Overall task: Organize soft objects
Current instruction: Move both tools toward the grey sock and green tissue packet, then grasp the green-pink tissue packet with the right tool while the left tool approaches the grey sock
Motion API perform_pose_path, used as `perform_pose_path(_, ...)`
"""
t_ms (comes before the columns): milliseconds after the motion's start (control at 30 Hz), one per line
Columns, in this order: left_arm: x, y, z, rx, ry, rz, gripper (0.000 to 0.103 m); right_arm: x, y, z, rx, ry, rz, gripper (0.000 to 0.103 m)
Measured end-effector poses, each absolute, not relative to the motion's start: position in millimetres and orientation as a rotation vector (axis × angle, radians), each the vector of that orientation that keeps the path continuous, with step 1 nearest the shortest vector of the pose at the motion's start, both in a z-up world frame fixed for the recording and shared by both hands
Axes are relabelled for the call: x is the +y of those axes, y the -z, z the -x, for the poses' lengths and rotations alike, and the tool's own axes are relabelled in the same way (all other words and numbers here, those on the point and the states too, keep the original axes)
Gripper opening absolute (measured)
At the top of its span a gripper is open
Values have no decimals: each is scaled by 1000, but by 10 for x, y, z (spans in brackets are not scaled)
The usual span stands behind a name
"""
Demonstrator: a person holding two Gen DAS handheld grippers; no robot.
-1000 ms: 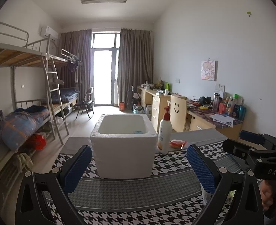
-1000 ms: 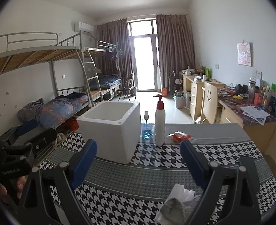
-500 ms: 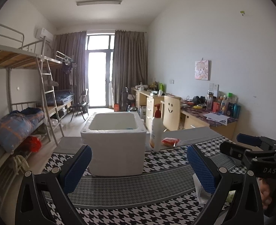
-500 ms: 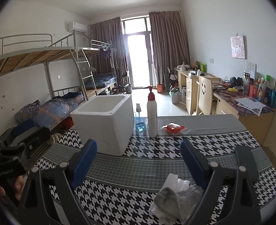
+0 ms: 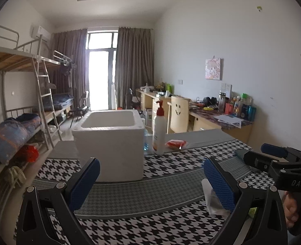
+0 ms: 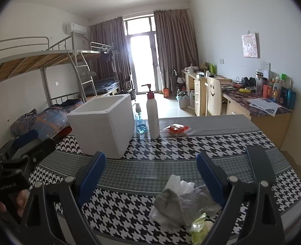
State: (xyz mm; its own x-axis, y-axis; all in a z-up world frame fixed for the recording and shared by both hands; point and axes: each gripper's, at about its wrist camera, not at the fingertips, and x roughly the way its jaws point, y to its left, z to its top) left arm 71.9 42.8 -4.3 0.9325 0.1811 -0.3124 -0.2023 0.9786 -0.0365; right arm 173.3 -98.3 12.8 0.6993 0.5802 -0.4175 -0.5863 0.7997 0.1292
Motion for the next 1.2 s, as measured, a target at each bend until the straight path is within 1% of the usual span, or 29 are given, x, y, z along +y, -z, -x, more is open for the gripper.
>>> perform_pose_path(1200, -98, 364, -1081, 432, -5, 42, 102, -1597, 274, -1696, 549, -509, -28, 93)
